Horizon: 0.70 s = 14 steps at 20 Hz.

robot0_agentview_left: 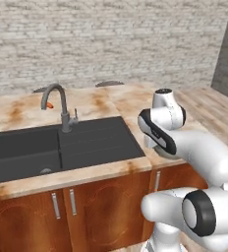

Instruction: Place the two vegetables and bowl onto the tray for setting up a vegetable dip station.

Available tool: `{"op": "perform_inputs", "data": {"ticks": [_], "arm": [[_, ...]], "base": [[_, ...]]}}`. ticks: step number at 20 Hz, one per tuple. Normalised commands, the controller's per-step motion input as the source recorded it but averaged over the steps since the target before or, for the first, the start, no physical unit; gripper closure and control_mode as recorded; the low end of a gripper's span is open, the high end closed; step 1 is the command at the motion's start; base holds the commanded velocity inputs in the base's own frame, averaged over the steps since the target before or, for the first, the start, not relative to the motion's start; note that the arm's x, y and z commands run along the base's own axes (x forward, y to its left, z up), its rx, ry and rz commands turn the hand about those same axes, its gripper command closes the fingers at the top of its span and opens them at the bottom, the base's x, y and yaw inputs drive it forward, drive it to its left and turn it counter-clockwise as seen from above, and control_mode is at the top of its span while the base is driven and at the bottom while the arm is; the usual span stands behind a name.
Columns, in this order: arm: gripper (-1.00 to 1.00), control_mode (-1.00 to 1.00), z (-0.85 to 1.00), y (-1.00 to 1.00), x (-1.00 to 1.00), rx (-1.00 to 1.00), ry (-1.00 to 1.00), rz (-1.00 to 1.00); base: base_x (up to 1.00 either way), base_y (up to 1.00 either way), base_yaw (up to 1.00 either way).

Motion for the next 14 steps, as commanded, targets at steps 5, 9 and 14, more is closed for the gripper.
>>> {"op": "perform_inputs", "data": {"ticks": [5,9,14], "arm": [[1.00,1.00,0.00,0.00,0.00,0.00,0.00,0.00],[1.00,1.00,0.00,0.00,0.00,0.00,0.00,0.00],[1.00,1.00,0.00,0.00,0.00,0.00,0.00,0.00]], "base": [[-0.21,0.65,-0.01],[-0.20,0.66,-0.02],[-0.18,0.66,-0.03]]}}
